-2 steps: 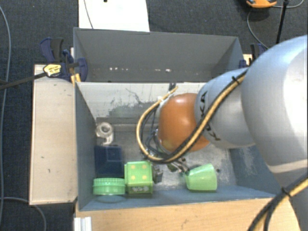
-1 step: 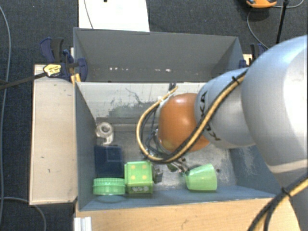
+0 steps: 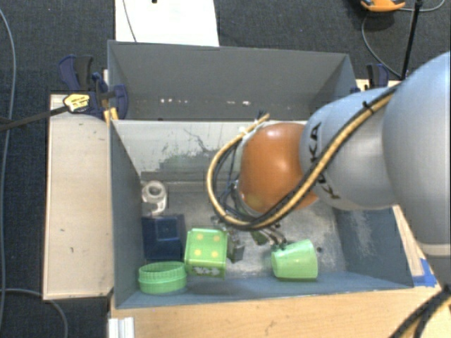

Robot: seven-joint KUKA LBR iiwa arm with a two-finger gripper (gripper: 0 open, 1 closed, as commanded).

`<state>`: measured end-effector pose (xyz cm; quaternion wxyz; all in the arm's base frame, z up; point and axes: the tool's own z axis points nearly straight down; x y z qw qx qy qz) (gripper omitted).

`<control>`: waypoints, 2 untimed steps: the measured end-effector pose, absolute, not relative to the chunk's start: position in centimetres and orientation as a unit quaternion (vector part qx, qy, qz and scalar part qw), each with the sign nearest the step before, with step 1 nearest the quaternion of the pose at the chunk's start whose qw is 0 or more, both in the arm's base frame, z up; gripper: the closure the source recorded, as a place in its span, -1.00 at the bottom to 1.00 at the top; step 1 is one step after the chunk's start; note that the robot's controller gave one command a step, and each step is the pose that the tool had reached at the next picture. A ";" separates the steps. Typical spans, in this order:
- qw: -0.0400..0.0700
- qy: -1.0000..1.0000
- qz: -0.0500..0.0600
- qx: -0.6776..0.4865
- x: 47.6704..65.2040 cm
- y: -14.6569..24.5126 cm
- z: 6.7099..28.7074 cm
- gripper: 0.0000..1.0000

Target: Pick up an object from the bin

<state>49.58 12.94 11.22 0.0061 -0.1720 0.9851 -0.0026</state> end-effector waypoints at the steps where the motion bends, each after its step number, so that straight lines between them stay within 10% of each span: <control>1: 0.016 0.983 -0.002 -0.182 51.3 13.5 12.7 1.00; 2: 0.007 0.985 -0.003 -0.174 51.9 12.2 30.5 1.00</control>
Offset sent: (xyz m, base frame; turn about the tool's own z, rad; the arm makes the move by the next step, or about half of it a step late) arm 0.0235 -0.0093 0.2041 -0.0079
